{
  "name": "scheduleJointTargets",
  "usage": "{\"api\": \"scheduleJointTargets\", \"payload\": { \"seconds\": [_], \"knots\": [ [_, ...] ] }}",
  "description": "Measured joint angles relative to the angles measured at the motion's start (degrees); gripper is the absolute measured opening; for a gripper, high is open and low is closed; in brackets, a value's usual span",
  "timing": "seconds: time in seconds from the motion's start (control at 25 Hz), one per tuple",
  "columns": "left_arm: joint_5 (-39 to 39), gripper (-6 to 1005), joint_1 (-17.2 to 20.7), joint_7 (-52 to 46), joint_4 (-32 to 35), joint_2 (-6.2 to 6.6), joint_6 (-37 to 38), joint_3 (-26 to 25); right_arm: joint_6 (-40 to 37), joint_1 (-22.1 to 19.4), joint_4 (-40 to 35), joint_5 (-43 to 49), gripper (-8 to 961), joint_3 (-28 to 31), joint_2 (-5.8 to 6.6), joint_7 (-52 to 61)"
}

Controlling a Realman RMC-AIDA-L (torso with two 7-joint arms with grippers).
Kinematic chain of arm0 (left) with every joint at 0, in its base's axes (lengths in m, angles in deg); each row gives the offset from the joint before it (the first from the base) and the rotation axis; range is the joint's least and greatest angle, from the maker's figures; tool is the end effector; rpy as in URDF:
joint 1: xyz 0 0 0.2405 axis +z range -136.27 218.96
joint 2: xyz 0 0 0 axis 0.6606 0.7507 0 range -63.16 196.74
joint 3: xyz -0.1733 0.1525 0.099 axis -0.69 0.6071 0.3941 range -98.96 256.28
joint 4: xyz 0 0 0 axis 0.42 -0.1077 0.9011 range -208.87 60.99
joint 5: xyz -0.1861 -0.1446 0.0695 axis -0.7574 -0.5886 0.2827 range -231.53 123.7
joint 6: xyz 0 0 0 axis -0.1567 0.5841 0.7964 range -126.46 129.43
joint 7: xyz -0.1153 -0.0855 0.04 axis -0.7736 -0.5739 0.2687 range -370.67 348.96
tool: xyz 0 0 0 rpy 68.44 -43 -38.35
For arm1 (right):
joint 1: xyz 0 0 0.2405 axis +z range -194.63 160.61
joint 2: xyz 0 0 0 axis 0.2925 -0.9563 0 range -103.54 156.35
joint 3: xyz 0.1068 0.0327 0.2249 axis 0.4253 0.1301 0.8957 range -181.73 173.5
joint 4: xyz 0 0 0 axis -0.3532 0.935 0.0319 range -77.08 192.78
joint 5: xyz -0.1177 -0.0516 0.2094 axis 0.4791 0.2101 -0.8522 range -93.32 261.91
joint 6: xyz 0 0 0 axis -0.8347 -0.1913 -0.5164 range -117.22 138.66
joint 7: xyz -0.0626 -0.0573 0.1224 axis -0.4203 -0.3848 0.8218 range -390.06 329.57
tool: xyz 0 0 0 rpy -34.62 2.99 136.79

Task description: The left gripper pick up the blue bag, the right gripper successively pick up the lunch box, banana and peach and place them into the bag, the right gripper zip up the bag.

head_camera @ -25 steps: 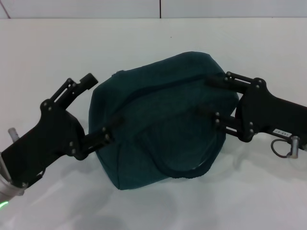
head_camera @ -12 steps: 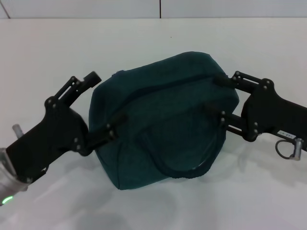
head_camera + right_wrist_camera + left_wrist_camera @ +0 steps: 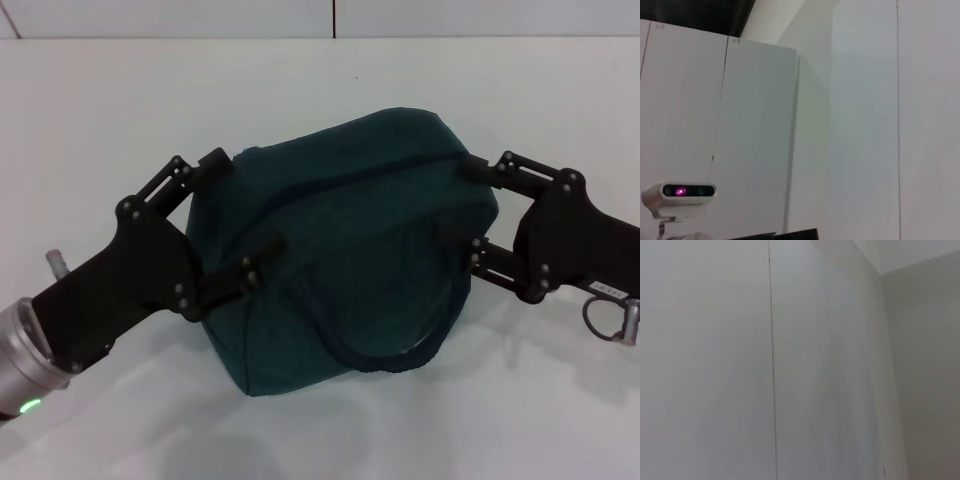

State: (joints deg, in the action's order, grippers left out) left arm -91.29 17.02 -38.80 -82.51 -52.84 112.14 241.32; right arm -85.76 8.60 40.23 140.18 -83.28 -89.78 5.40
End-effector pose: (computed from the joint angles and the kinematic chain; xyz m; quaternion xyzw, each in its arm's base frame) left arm -0.2968 0.2492 -0.0314 -0.8319 -0.0493 -0.4797 0.2746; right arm 0.2497 0.3068 -0.0385 -0.8716 -0.0069 0.4491 0.1965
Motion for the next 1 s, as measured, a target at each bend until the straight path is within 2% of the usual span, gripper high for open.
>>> {"api": "scheduleJointTargets", "payload": {
  "seconds": [1.0],
  "knots": [
    [-0.10,887,1.39,0.77,0.84,-0.05,-1.51,-0.39,0.20,0.46,2.50,-3.69,584,-1.09,0.00,-1.86]
  ]
}}
